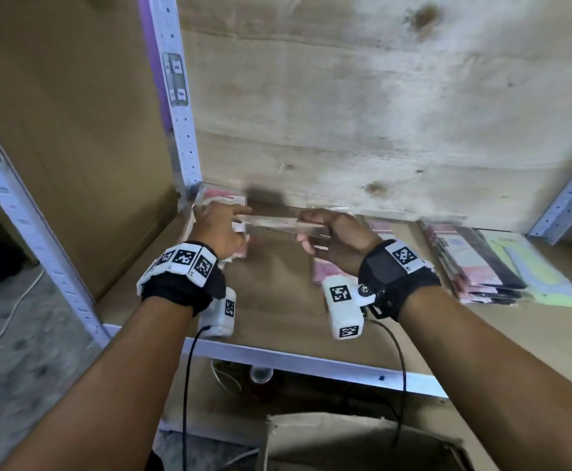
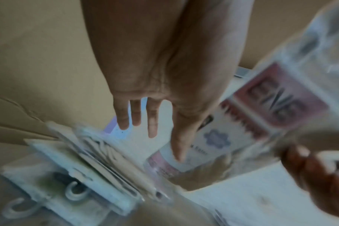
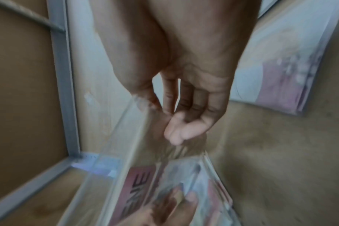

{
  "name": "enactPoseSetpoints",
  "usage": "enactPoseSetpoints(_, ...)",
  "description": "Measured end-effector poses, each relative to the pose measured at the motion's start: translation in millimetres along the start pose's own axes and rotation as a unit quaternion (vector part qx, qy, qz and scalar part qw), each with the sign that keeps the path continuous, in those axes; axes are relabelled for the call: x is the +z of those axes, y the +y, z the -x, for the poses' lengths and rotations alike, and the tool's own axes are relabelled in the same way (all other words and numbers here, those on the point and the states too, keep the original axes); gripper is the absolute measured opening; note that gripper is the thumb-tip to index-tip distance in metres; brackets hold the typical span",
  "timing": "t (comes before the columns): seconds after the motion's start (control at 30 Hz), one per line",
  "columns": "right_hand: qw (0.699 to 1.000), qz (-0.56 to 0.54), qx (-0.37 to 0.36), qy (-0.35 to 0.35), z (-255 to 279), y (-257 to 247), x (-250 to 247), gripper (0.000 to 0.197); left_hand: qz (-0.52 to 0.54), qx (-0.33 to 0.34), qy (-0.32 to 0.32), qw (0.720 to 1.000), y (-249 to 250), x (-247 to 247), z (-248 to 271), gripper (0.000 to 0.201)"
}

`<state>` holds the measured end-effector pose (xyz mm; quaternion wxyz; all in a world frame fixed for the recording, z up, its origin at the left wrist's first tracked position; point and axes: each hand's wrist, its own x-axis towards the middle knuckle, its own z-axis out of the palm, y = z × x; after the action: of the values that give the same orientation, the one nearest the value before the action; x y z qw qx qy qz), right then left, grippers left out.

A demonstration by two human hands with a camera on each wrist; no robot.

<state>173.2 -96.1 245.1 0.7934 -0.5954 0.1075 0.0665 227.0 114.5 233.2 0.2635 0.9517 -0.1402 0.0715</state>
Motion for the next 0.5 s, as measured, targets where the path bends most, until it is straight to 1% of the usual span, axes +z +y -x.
enactPoseSetpoints(0.07, 1.0, -0.019, 0.002, -0.019, 15.6, -13.3, -14.5, 0.012, 0.026, 0.031, 0.012, 0.999, 15.6, 4.3, -1.1, 0.024)
enactPoseSetpoints(0.1, 0.999, -0.03, 0.003, -0.025, 22.7, -20.1, -22.5, 0.014, 0.03, 0.042, 0.023, 0.998, 22.6, 6.9, -2.5, 0.026)
enactPoseSetpoints(0.17, 0.998, -0.055, 0.002, -0.023, 35.5, -32.7, -38.8, 0.019, 0.041, 0.05, 0.046, 0.997, 36.1, 12.8, -3.3, 0.035)
enactPoseSetpoints(0.23, 0.997, -0.073, -0.014, -0.01, 45.5, -42.4, -54.4, 0.024, 0.096, 0.071, 0.066, 0.991, 50.7, 21.1, -1.6, 0.028)
enactPoseSetpoints(0.3, 0.996, -0.084, -0.041, 0.009, 53.2, -47.8, -69.3, 0.018, 0.157, 0.107, 0.072, 0.979, 65.2, 31.2, 2.4, 0.021)
enactPoseSetpoints(0.37, 0.992, -0.098, -0.068, 0.032, 59.7, -49.3, -84.9, 0.014, 0.186, 0.141, 0.075, 0.969, 79.8, 39.9, 6.4, 0.023)
enactPoseSetpoints(0.43, 0.991, -0.079, -0.096, 0.049, 65.8, -46.8, -101.0, 0.015, 0.19, 0.166, 0.072, 0.965, 92.3, 49.3, 5.9, 0.027)
enactPoseSetpoints(0.5, 0.991, -0.029, -0.114, 0.057, 70.4, -40.1, -115.1, 0.014, 0.217, 0.179, 0.052, 0.958, 104.4, 58.4, 5.5, 0.023)
